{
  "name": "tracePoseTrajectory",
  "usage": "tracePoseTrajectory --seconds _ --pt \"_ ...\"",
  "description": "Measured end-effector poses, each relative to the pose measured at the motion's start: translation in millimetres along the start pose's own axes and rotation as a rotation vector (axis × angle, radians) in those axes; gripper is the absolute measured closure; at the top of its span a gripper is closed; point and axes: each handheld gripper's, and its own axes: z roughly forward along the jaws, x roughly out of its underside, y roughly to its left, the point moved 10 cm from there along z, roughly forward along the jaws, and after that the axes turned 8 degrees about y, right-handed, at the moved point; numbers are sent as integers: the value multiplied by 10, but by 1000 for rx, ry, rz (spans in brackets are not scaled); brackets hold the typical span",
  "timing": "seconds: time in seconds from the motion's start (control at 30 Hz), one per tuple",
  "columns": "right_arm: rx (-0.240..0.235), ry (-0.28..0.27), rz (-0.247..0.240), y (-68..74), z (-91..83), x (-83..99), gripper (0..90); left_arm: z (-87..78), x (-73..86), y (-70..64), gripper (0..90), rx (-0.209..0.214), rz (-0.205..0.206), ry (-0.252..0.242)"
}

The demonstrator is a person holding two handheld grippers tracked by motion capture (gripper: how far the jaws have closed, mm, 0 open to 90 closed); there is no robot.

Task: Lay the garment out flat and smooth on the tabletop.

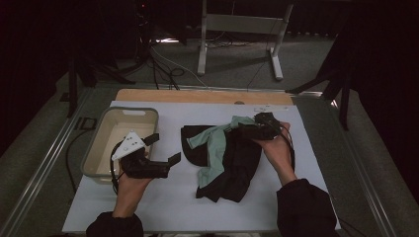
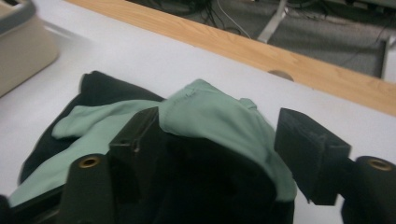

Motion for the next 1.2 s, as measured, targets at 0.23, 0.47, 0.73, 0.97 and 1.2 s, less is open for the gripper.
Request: tracePoseTrajectory --seconds 0.23,0.47,0.73,0.97,1.2 --pt "-66 -25 -69 277 -237 155 245 19 8 -21 2 4 2 4" --pt "-70 40 -165 444 -291 587 260 9 6 -18 2 4 0 1" --pt "-90 64 -160 478 -285 911 301 34 22 -29 2 7 -1 8" --pt "-112 143 -216 556 -125 1141 403 27 23 -25 2 6 1 9" --pt "-69 190 -240 515 18 1217 861 12 17 -13 2 4 -3 4"
